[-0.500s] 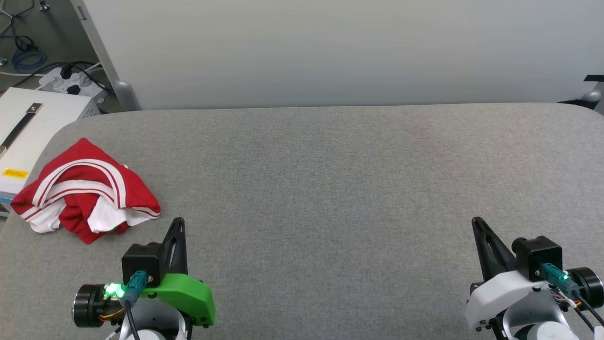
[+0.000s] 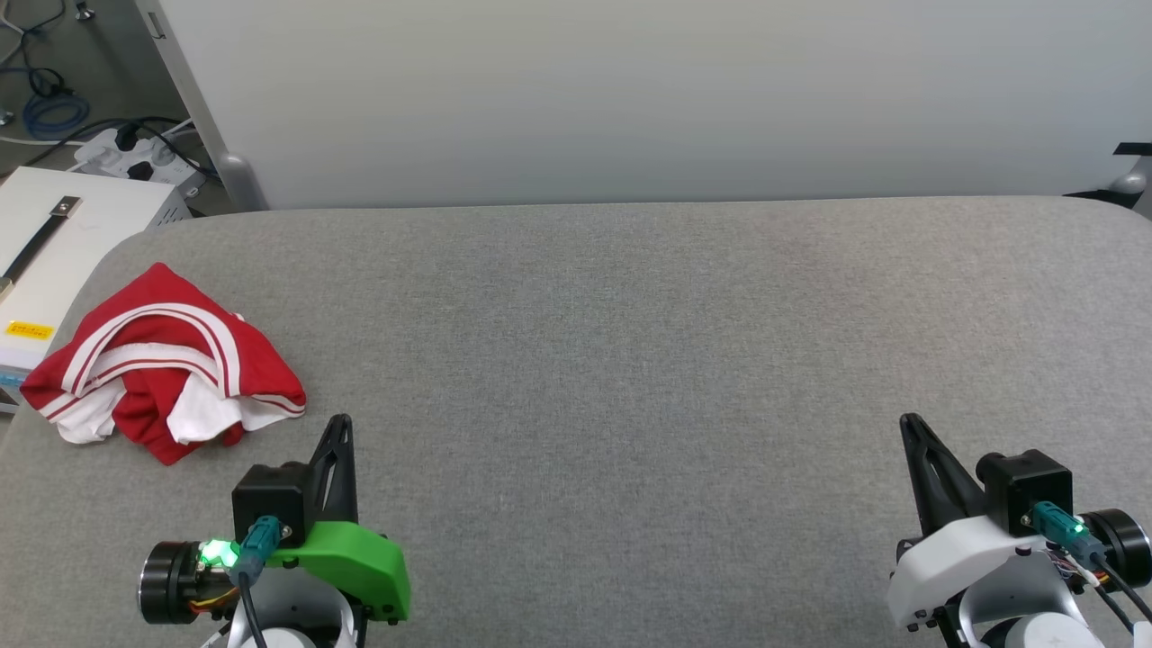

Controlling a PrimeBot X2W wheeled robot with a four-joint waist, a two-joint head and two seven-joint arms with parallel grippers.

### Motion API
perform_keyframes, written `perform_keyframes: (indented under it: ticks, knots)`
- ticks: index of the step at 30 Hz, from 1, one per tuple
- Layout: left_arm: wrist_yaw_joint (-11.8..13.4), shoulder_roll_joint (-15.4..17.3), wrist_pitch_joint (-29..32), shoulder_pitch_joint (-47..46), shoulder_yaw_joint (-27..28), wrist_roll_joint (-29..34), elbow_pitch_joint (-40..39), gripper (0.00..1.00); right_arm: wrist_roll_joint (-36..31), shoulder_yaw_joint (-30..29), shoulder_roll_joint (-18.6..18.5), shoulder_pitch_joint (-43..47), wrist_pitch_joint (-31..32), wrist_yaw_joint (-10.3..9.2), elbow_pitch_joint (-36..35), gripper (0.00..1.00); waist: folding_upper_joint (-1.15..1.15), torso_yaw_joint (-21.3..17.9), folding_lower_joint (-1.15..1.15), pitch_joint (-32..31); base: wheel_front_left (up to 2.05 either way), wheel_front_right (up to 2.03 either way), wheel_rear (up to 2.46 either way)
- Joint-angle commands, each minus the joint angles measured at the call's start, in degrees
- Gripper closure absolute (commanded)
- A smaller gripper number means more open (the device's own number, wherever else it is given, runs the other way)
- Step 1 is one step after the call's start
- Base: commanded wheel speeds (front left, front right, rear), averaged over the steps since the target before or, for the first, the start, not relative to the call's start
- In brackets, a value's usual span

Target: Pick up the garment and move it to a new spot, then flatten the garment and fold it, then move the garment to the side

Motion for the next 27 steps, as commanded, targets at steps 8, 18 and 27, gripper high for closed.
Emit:
perform_keyframes:
  ticks: [8,18,27]
  knots:
    - [-0.09,0.01,-0.40,0.10,0.10,-0.47,0.28,0.00,0.53,-0.08,0.02,0.06,-0.40,0.00,0.23,0.00,0.00,0.00,0.00,0.03,0.00,0.00,0.00]
    - [-0.56,-0.01,-1.58,0.23,0.41,-1.76,1.10,0.00,1.38,-0.74,0.01,-0.02,-1.56,0.00,0.65,0.00,0.00,0.03,0.00,0.14,0.00,0.00,0.00]
    - [-1.07,-0.04,-2.66,0.35,0.61,-2.90,1.68,0.00,2.55,-0.85,0.01,-0.12,-2.62,-0.01,0.85,0.00,0.00,0.06,0.00,0.23,0.00,0.00,0.00]
